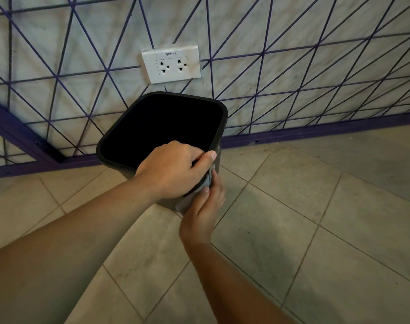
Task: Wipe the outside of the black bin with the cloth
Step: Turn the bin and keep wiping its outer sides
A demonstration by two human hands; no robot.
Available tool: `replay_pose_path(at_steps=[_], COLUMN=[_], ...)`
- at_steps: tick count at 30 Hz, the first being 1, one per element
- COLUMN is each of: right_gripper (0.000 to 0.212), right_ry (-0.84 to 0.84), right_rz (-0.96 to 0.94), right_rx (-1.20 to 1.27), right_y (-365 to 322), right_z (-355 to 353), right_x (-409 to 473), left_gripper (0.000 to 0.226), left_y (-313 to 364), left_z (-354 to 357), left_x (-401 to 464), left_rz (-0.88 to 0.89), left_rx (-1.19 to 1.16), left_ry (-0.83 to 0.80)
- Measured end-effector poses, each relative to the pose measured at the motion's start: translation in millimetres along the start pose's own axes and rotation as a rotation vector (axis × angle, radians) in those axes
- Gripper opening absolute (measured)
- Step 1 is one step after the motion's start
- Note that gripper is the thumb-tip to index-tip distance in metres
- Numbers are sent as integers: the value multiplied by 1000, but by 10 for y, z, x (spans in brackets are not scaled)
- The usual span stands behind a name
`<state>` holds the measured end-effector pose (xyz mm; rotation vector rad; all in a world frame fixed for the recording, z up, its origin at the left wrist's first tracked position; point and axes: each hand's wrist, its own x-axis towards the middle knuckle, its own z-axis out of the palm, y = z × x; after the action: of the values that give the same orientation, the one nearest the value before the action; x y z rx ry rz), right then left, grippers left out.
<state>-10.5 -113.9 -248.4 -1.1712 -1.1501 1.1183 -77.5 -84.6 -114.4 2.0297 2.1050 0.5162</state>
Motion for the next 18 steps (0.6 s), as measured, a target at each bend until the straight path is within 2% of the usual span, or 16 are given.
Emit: replay_pose_path(at_steps=[3, 6, 9, 12, 15, 18], right_gripper=[47, 46, 45, 45, 45, 44], right_ry=[-140, -60, 75, 88, 83, 115], right_rz=[280, 489, 520, 565, 622, 739], right_rx=[-123, -114, -100, -25, 87, 230], right_y=[164, 143, 68, -46, -203, -308], right_z=[-180, -381, -562, -737, -916, -1019], right_x=[72, 180, 308, 380, 420, 418], left_gripper=[58, 53, 43, 36, 38, 16], left_y=[24, 56, 64, 33, -3, -23], left_z=[-33, -69, -71, -111, -257, -360], left_x=[-16, -30, -40, -108, -221, -319], left_rz=[-13, -34, -56, -31, -33, -52], left_rx=[7, 29, 3, -55, -67, 9], left_ry=[-40, -71, -109, -180, -314, -398])
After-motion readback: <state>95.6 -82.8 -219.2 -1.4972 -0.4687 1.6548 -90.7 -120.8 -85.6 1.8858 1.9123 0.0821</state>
